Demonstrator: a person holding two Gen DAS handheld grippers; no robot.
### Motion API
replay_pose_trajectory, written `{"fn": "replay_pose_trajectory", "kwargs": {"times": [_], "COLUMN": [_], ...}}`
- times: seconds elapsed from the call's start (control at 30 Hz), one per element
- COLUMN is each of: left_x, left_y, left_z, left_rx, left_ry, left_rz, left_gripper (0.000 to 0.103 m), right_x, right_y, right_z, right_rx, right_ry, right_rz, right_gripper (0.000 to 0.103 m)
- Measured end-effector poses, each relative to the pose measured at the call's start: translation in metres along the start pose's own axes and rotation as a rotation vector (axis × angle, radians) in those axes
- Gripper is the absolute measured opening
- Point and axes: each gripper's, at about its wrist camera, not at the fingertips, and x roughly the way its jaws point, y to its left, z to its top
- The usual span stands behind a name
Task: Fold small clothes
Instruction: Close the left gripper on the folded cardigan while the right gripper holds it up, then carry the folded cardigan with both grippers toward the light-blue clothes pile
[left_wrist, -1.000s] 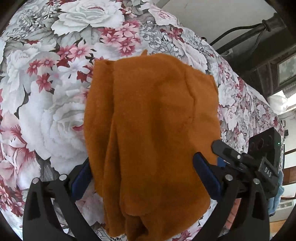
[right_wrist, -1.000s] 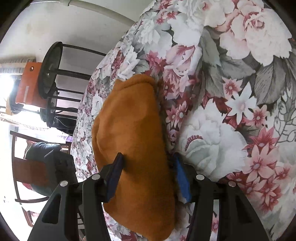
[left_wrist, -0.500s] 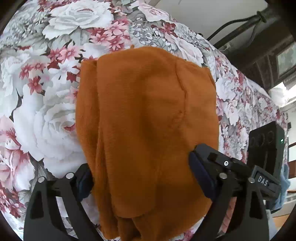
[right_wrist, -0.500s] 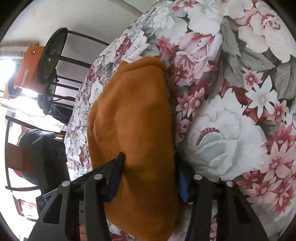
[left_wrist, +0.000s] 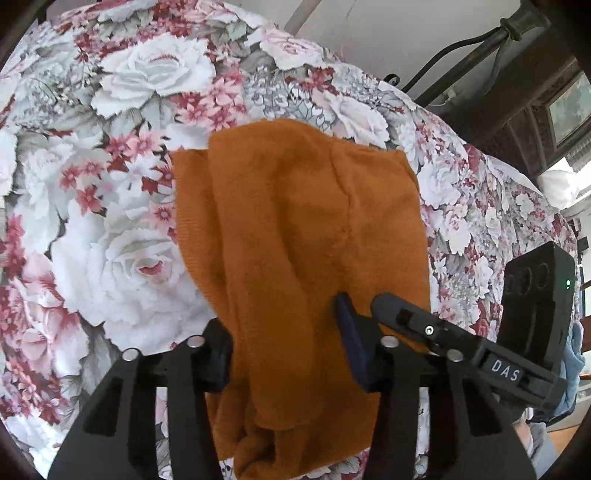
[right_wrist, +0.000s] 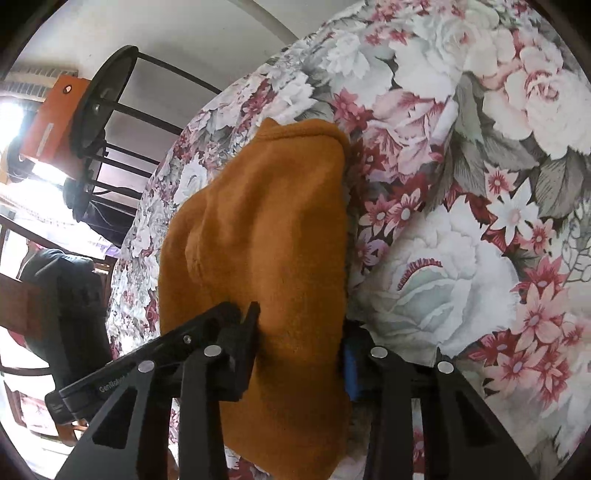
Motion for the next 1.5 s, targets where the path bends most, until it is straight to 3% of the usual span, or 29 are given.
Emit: {"fn": "replay_pose_trajectory", "kwargs": {"times": [0.2,0.73,1.5], "left_x": [-0.018,-0.079,-0.147], "left_y": [-0.011,-0.051,-0.168], "left_z": [-0.001,-0.009,-0.035], "left_rx": [0.026,0.075,0.227], "left_ry": [-0.031,-0.112,-0.217], "left_rz": [0.033,0.024,-0.005], "left_gripper": [0.042,0.042,0.042], "right_x": [-0.014,-0.084,-0.22], "right_y": [0.011,0.043,0.045], "right_z": [0.002,-0.008,-0.033], "right_rx": [-0.02,-0.075,-0.078], "right_ry": [-0.011,-0.082,-0.247], "right_rz": [-0.018,-0.035,-0.046], "right_gripper": [0.037,0.037,0.037]}}
